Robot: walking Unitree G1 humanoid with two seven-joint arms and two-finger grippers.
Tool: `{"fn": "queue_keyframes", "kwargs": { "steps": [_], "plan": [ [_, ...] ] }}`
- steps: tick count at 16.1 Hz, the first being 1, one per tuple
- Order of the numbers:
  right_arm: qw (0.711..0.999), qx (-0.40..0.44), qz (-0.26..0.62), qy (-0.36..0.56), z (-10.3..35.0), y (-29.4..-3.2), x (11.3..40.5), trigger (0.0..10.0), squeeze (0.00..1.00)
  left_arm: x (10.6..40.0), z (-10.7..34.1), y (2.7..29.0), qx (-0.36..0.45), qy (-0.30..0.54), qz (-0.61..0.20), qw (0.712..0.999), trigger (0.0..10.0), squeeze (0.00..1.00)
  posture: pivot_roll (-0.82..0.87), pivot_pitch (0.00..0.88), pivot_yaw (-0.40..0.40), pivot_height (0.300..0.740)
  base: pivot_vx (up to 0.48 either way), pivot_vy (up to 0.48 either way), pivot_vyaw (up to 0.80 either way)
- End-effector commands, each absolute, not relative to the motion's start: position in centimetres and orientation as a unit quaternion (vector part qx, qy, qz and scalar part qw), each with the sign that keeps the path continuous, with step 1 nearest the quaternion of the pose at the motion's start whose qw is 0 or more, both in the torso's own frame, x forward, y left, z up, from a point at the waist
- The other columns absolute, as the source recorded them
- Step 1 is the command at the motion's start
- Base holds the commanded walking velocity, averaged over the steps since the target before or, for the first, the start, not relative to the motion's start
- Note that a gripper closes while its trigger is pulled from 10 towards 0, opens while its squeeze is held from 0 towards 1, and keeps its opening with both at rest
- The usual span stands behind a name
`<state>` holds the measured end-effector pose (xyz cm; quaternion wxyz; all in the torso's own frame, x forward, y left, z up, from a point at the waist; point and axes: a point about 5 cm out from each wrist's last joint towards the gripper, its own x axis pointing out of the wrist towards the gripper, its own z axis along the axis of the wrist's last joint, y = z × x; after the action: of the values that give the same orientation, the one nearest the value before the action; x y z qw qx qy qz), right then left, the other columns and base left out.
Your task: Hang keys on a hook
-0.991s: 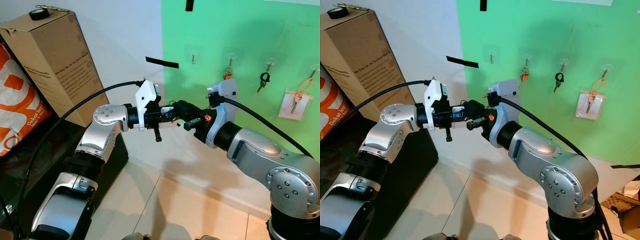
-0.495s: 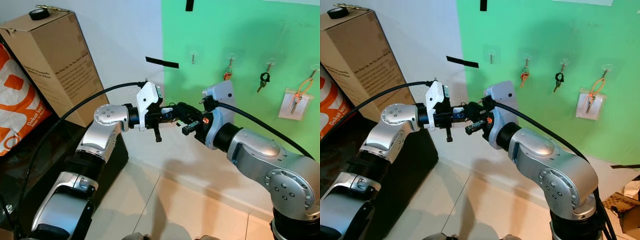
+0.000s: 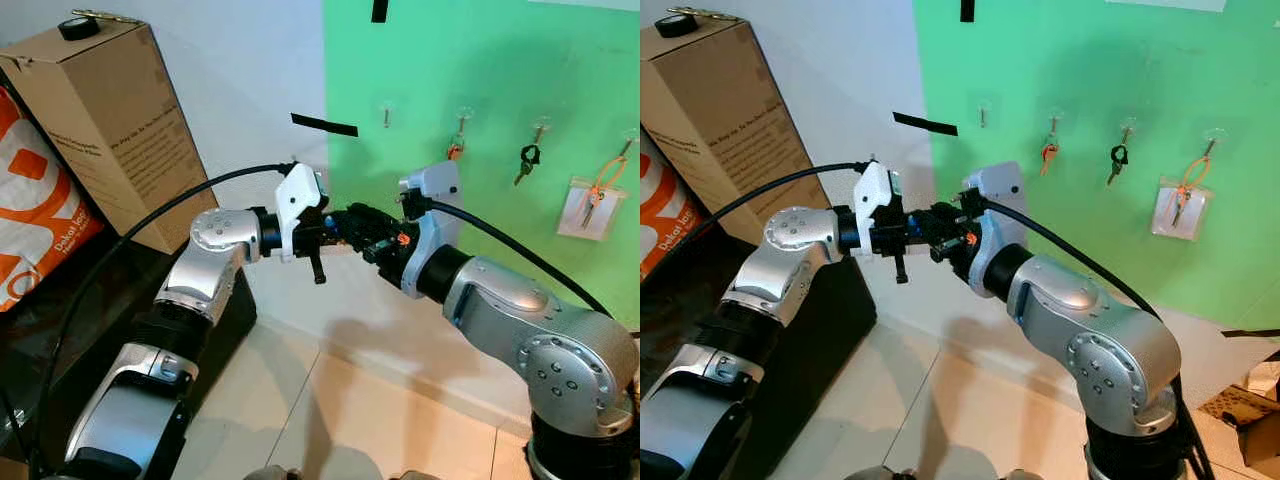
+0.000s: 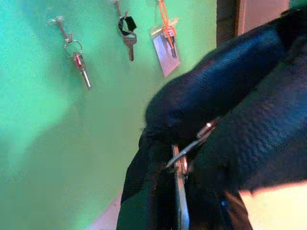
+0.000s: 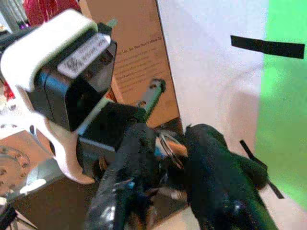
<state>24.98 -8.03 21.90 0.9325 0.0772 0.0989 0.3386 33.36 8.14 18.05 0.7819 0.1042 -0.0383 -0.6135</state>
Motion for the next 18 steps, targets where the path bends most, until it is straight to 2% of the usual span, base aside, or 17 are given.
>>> {"fn": "queue_keyframes", "kwargs": {
  "steps": [1, 2, 5, 6, 7, 8, 18],
  "plan": [
    [0.929, 0.083, 0.346, 0.104, 21.95, -7.61, 25.08, 10.0, 1.0, 33.31, 19.25, 7.38, 0.128, -0.061, -0.624, 0.769, 10.0, 0.0, -0.2, 0.0, 0.084, 0.74, 0.0, 0.0, 0.0],
    [0.932, 0.082, 0.338, 0.104, 21.95, -7.67, 25.25, 10.0, 0.0, 33.3, 19.12, 7.26, 0.131, -0.059, -0.626, 0.766, 10.0, 0.0, -0.2, 0.0, 0.088, 0.74, 0.0, 0.0, 0.0],
    [0.933, 0.072, 0.336, 0.105, 21.94, -7.69, 25.31, 10.0, 0.0, 33.38, 19.13, 7.16, 0.133, -0.058, -0.627, 0.765, 10.0, 0.0, -0.21, 0.0, 0.094, 0.74, 0.0, 0.0, 0.0],
    [0.934, 0.066, 0.335, 0.105, 21.88, -7.69, 25.29, 6.5, 0.0, 33.43, 19.19, 7.1, 0.133, -0.058, -0.628, 0.765, 10.0, 0.0, -0.21, 0.0, 0.095, 0.74, 0.0, 0.0, 0.0],
    [0.934, 0.065, 0.335, 0.106, 21.86, -7.69, 25.29, 2.4, 0.0, 33.45, 19.21, 7.08, 0.134, -0.059, -0.628, 0.765, 10.0, 0.0, -0.21, 0.0, 0.095, 0.74, 0.0, 0.0, 0.0],
    [0.934, 0.065, 0.336, 0.106, 21.85, -7.69, 25.27, 0.0, 0.0, 33.52, 19.24, 7.08, 0.135, -0.059, -0.627, 0.765, 10.0, 0.0, -0.21, 0.0, 0.096, 0.74, 0.0, 0.0, 0.0],
    [0.931, 0.076, 0.343, 0.1, 21.99, -7.47, 25.42, 0.0, 0.0, 33.81, 19.28, 7.78, 0.14, -0.064, -0.606, 0.78, 10.0, 0.0, -0.19, 0.0, 0.087, 0.74, 0.0, 0.0, 0.0]
  ]
}}
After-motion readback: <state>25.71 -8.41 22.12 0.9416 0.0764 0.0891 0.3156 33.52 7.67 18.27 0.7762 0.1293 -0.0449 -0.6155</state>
